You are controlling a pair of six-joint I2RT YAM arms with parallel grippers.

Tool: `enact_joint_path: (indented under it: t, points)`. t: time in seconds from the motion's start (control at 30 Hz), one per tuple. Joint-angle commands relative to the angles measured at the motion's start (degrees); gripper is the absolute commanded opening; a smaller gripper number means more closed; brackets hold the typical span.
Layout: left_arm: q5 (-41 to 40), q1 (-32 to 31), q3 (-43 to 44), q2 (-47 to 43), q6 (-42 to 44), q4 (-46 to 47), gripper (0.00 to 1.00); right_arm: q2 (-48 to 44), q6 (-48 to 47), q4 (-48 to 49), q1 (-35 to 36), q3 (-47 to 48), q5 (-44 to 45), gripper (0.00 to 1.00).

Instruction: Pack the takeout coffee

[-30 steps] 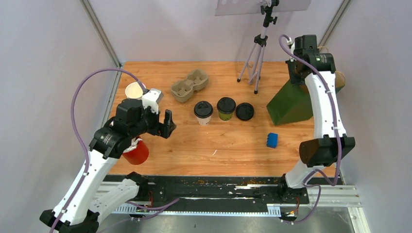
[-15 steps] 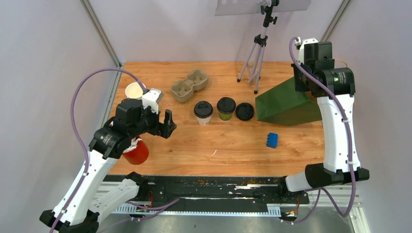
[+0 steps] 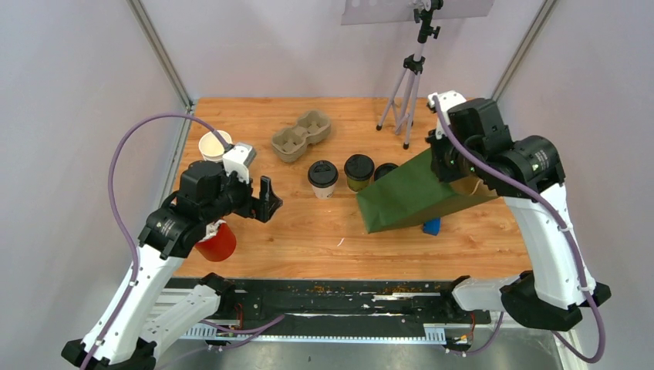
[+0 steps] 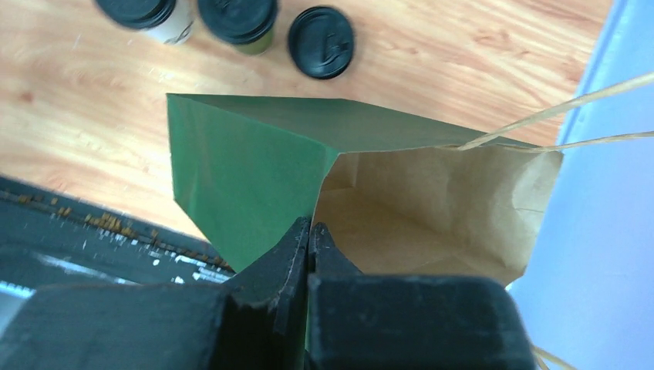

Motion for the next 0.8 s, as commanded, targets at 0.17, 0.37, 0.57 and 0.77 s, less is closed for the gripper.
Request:
enact_joint_path:
  t: [0.17, 0.37, 0.57, 0.77]
  points:
    - [-1.3, -0.1, 1.5, -2.0, -0.8, 0.9, 1.00, -0.5, 8.3, -0.1, 13.7, -3.9, 2.1, 0.00]
    - [-1.2, -0.1, 1.2, -2.1, -0.8, 0.7, 1.00, 2.8, 7.8, -0.9, 17.8, -3.4, 8.2, 0.00]
    - [-4.7, -0.1, 1.7, -2.7, -1.1, 1.0, 1.00, 8.8, 5.3, -3.9, 19.2, 4.0, 12.4, 0.00]
    - [-7.5, -0.1, 1.6, -2.1, -2.9, 1.1, 1.00, 10.9, 9.3, 0.8, 26.7, -5.4, 13.2, 0.01]
